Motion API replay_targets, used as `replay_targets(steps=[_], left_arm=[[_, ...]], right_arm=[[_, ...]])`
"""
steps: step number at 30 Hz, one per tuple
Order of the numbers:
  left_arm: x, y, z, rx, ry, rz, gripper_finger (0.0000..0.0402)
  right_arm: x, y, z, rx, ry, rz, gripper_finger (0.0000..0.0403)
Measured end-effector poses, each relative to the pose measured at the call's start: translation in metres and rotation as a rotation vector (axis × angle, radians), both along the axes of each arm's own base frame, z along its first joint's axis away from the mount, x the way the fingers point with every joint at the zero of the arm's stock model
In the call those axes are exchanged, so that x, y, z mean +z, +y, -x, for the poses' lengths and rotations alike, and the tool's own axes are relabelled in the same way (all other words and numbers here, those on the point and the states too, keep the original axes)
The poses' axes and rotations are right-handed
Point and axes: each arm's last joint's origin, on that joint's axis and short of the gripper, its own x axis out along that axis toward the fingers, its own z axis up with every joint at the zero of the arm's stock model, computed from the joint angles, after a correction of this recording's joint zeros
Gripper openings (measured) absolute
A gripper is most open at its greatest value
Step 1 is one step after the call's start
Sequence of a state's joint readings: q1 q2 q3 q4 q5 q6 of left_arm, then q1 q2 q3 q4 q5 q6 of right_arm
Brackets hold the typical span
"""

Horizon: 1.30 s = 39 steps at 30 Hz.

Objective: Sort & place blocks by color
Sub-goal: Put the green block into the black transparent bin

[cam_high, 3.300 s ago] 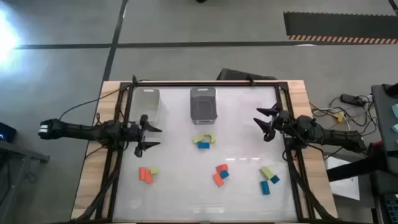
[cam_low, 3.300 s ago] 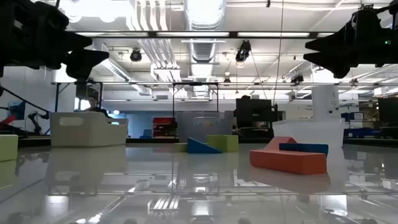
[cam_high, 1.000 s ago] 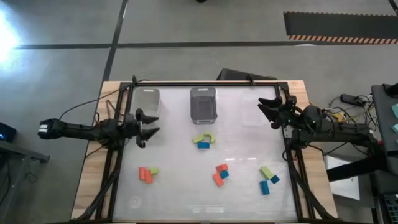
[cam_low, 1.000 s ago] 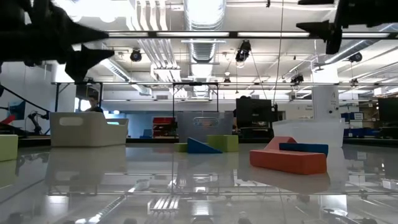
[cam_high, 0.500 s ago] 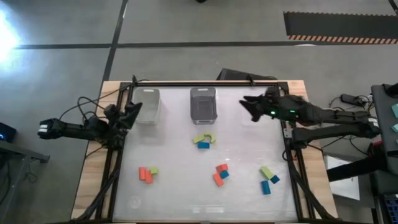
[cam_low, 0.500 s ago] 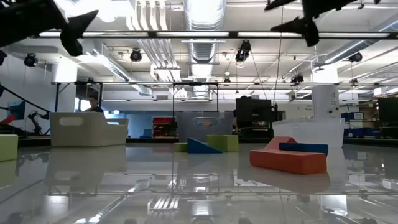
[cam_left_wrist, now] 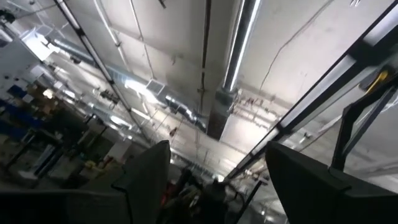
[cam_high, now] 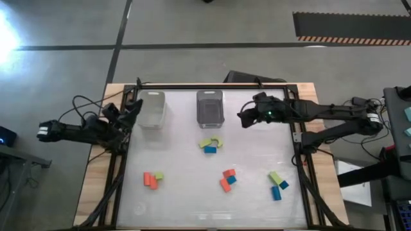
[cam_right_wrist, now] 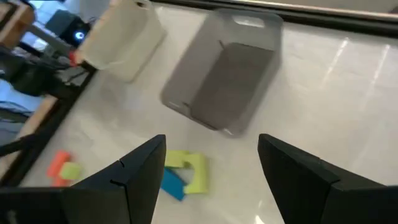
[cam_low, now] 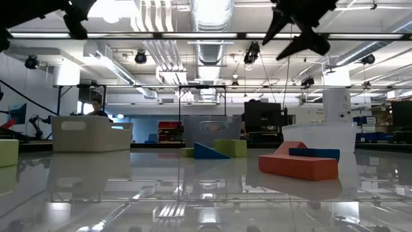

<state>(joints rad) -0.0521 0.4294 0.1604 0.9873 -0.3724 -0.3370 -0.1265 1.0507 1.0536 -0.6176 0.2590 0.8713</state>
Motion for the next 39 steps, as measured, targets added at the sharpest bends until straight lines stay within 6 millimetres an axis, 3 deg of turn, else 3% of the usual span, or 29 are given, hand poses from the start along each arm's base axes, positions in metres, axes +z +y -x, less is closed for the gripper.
replay_targets(steps=[5,8,11,27,34,39], left_arm=[[0.0,-0.001,-0.022,-0.067,0.26,0.091,0.0249],[-0.009,-0.002,-0.029,-0.122,0.482,0.238,0.0249],[-0.012,-0.003,-0.03,-0.193,0.585,0.382,0.0249],[-0.027,-0.004,-0.047,-0.302,0.51,0.753,0.0249],[-0.029,-0.007,-0.056,-0.368,0.565,0.754,0.0247],[-0.03,-0.007,-0.066,-0.352,0.606,0.756,0.0222]], right_arm=[[0.005,-0.002,-0.014,0.016,0.143,-0.01,0.0247],[0.006,-0.002,-0.019,0.016,0.219,-0.02,0.0247],[0.0,-0.003,-0.025,0.018,0.29,-0.031,0.0247],[-0.058,-0.003,-0.065,0.108,0.47,-0.199,0.0247],[-0.076,-0.003,-0.075,0.078,0.517,-0.246,0.0247],[-0.08,-0.004,-0.077,0.002,0.512,-0.296,0.0247]])
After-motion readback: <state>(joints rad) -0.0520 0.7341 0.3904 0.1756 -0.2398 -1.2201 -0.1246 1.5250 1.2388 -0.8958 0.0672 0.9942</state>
